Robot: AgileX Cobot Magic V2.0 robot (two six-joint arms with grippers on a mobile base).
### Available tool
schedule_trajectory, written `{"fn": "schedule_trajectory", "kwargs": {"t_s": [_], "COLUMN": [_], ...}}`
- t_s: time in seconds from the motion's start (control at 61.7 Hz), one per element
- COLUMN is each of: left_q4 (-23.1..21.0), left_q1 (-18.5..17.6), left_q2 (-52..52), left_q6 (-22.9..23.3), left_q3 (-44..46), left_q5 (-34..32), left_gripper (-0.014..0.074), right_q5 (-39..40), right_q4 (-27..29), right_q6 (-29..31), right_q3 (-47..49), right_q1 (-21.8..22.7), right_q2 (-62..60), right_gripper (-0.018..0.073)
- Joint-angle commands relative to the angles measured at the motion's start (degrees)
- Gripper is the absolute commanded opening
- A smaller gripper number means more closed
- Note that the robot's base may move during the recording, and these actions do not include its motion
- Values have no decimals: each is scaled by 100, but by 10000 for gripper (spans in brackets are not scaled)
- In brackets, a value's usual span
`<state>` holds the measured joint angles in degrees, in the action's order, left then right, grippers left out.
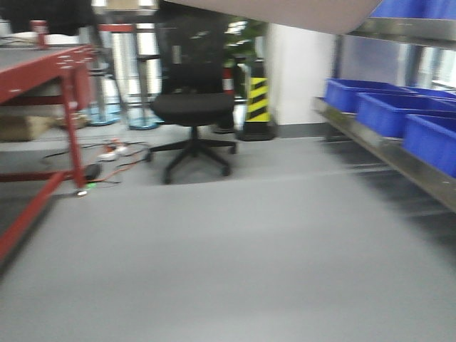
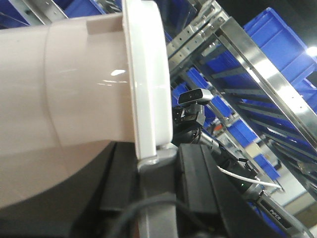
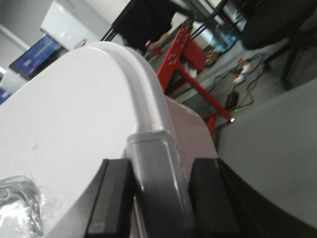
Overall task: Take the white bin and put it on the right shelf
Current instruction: 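Hold the bin raised while driving up to the steel shelving rack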
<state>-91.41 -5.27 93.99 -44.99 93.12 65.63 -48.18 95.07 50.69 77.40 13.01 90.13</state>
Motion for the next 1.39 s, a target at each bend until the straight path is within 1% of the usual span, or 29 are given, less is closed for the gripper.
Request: {"fn": "schedule_trajectory", "kwargs": {"t_s": [0.0,1.378], "left_q4": [-433,-433], "left_q1": [-283,-283], "left_q2": [-249,-249], "left_q6": [-73,-73], "left_q3": [178,178], "left_q5": [858,847], "left_gripper": [-117,-117], "right_q5": [-1409,-1388], "right_q4": [500,500], "right_q6": [43,43], "right_q3": [211,211], "right_q1": [-249,-249], "right_q2": [-336,-336], "right_gripper": [55,55]}}
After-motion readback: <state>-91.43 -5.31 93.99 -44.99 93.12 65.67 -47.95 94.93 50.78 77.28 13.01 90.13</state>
